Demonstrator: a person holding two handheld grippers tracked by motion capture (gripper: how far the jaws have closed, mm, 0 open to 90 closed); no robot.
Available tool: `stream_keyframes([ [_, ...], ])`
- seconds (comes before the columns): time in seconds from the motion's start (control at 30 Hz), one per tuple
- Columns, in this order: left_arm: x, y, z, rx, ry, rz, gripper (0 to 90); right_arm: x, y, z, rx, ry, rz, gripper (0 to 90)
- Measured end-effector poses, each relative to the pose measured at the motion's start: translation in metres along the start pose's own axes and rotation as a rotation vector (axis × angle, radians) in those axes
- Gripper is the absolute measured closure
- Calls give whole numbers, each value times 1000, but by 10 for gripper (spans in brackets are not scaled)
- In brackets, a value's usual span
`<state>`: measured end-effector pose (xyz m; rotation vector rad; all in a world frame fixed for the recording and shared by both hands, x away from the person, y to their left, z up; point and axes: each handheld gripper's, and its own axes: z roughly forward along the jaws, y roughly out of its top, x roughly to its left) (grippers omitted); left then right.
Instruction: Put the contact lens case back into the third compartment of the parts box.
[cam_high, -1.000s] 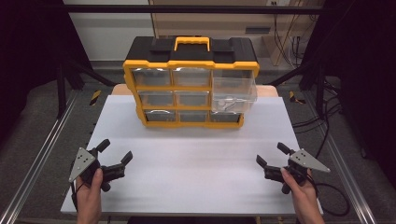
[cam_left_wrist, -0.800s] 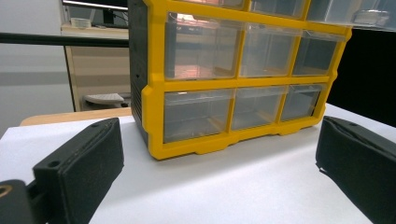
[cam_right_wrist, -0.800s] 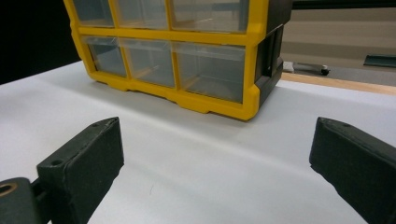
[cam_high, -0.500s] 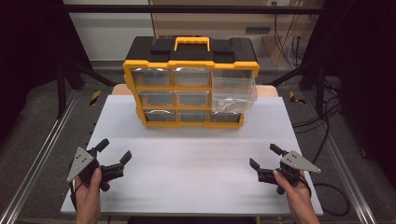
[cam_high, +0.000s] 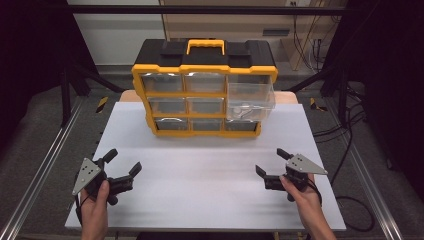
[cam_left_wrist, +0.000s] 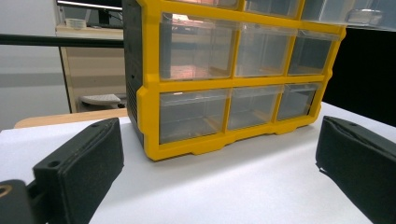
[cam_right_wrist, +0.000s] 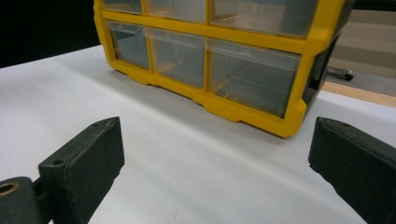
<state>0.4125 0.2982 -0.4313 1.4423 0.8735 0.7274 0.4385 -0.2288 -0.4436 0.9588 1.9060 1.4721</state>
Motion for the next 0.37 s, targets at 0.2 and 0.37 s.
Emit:
stream_keyframes([
  [0.2,-2,0,1,4,-12,6,7,-1,9,12,-23,3,10,61],
  [0.37,-3,0,1,3,-19,5,7,1,9,13,-53,16,25,68],
])
